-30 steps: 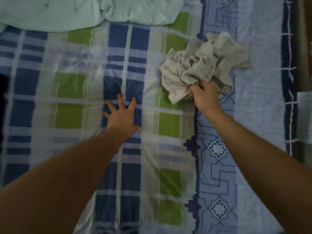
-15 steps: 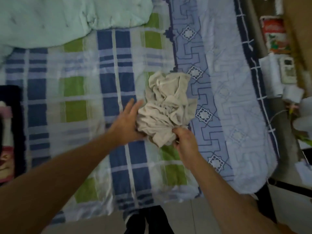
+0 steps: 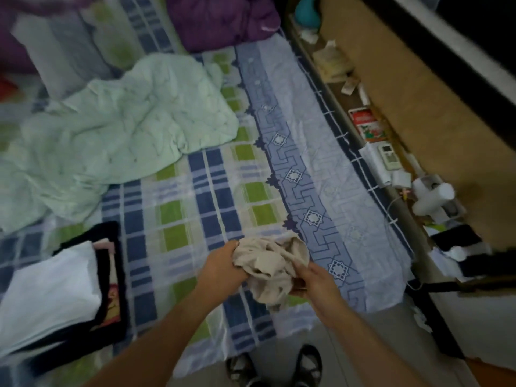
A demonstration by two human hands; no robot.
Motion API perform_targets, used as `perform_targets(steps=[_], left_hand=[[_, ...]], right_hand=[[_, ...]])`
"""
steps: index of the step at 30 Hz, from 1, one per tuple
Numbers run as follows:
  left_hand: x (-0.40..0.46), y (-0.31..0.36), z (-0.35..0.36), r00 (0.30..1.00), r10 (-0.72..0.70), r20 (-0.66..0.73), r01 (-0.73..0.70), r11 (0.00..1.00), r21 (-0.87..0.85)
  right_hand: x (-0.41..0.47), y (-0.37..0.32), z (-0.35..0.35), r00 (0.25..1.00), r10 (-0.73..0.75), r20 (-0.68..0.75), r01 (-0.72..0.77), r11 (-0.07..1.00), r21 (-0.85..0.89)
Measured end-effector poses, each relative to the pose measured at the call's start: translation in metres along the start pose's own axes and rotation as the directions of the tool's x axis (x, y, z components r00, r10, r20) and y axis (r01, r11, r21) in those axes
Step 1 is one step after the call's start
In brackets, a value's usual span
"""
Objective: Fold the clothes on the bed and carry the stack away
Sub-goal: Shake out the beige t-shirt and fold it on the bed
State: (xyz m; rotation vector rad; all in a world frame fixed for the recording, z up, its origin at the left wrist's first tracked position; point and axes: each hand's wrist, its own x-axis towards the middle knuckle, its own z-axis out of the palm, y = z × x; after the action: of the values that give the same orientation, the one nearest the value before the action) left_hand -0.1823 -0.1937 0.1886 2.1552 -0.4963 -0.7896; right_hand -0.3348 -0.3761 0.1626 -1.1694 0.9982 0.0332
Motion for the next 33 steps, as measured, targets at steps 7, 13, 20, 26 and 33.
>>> perform_targets(steps=[7,13,20,26,33], left_hand=[[-0.060,0.048,-0.028,0.993,-0.042,-0.108,0.029,0.992,-0.123],[-0.104,0.091,-0.021,0.993,0.050,-0.106,-0.062,0.992,-0.106],[-0.150,0.151,-0.014,0.983,-0.006,0.184,0.005,1.000,0.002],[-0.180,0.191,-0.005,1.000,0.008,0.025,-0.005,0.991,-0.136],[-0.195,0.242,-0.006,1.000,-0.015,-0.010,0.009,0.877,-0.480]], right_hand=[[-0.059,-0.042,-0.039,0.993,-0.059,-0.102,0.070,0.993,0.099],[-0.078,-0.081,-0.068,0.997,-0.065,-0.052,0.078,0.950,0.302],[-0.104,-0.105,-0.109,0.995,-0.102,0.013,0.090,0.928,0.363],[-0.122,-0.130,-0.139,0.984,-0.161,0.076,0.132,0.947,0.294],[-0.161,-0.164,-0.149,0.921,-0.370,0.125,0.359,0.928,0.100]])
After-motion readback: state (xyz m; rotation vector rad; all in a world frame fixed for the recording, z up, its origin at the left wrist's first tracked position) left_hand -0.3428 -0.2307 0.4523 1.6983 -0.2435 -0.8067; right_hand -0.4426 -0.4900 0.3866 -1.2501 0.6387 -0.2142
